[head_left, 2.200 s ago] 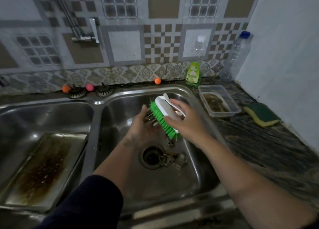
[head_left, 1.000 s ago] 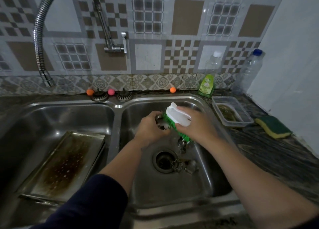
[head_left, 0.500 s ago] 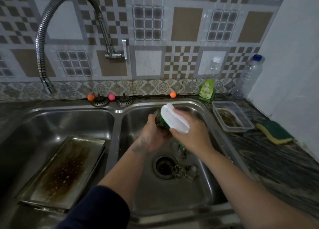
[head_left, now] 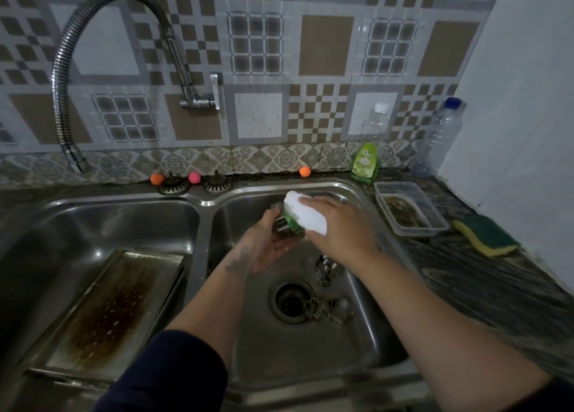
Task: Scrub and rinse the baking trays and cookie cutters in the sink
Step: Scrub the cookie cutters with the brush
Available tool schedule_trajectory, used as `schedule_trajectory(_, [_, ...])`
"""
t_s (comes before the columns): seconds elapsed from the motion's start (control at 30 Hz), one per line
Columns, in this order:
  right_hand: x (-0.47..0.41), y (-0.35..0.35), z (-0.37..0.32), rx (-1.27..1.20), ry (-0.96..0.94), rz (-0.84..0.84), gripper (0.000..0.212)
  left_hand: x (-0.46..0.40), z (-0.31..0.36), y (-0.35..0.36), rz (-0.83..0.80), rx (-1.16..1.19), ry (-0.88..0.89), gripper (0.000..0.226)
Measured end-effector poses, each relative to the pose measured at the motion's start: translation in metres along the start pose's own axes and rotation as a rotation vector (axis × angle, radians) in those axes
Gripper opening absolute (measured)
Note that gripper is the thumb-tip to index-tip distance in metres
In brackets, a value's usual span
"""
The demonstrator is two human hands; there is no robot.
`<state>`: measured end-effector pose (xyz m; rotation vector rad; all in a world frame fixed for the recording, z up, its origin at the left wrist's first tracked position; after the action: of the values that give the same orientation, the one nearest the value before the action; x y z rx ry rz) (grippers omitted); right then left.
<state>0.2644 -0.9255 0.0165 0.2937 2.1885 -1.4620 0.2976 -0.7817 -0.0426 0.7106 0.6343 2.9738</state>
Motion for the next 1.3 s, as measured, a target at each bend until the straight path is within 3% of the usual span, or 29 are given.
schedule_trajectory(0.13, [-0.001,-0.006,0.012,-0.192,0.091,0.041,0.063,-0.001,0.01,-0.008,0.014,0.042,0.002,0.052])
schedule_trajectory(0.27, [0.001,0.004,-0.002,-0.141,-0.06,-0.032,0.061,0.003,0.007,-0.007,0.008,0.003,0.013,0.049])
schedule_trajectory(0.43, [-0.01,0.001,0.004,-0.355,0.244,0.14,0.056,0.005,0.004,-0.007,0.007,0.107,0.049,0.053])
schedule_trajectory(0.53, [-0.007,0.01,-0.012,-0.282,0.083,0.046,0.056,0.01,0.001,-0.001,-0.026,0.098,0.046,0.052])
schedule_trajectory(0.73, [-0.032,0.011,-0.009,-0.385,0.299,0.021,0.051,0.012,-0.004,-0.014,0.072,0.178,0.065,0.047])
schedule_trajectory(0.8, [-0.03,0.014,-0.017,-0.489,0.275,-0.054,0.05,0.014,-0.003,-0.022,0.092,0.167,0.083,0.044])
schedule_trajectory(0.87, [-0.024,0.025,-0.027,-0.43,0.212,-0.112,0.05,0.019,-0.001,-0.029,0.096,0.125,0.108,0.043])
schedule_trajectory(1.0, [-0.027,0.04,-0.033,-0.42,0.354,-0.069,0.047,0.026,0.002,-0.051,0.29,-0.028,0.228,0.048])
schedule_trajectory(1.07, [-0.029,0.045,-0.037,-0.624,0.472,-0.043,0.043,0.036,0.012,-0.071,0.491,-0.33,0.355,0.061])
schedule_trajectory(1.1, [-0.03,0.046,-0.044,-0.701,0.493,-0.043,0.042,0.041,0.019,-0.08,0.577,-0.557,0.431,0.056])
schedule_trajectory(1.17, [-0.031,0.05,-0.063,-0.717,0.401,-0.122,0.043,0.052,0.032,-0.094,0.664,-0.868,0.574,0.05])
schedule_trajectory(1.23, [-0.032,0.06,-0.085,-0.557,0.25,-0.223,0.048,0.058,0.044,-0.109,0.665,-0.975,0.657,0.055])
schedule_trajectory(1.3, [-0.031,0.069,-0.101,-0.441,0.231,-0.222,0.052,0.059,0.049,-0.128,0.66,-1.083,0.645,0.06])
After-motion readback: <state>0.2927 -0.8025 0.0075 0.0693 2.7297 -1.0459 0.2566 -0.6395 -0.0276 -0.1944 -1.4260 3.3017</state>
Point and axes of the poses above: each hand's wrist, its own x-axis away from the middle knuckle, its own y-axis out of the palm, z = x × y, the point moved 4 cm from there along -x, towards the middle knuckle, and after that the axes turned 10 degrees about z, right-handed, at the moved point
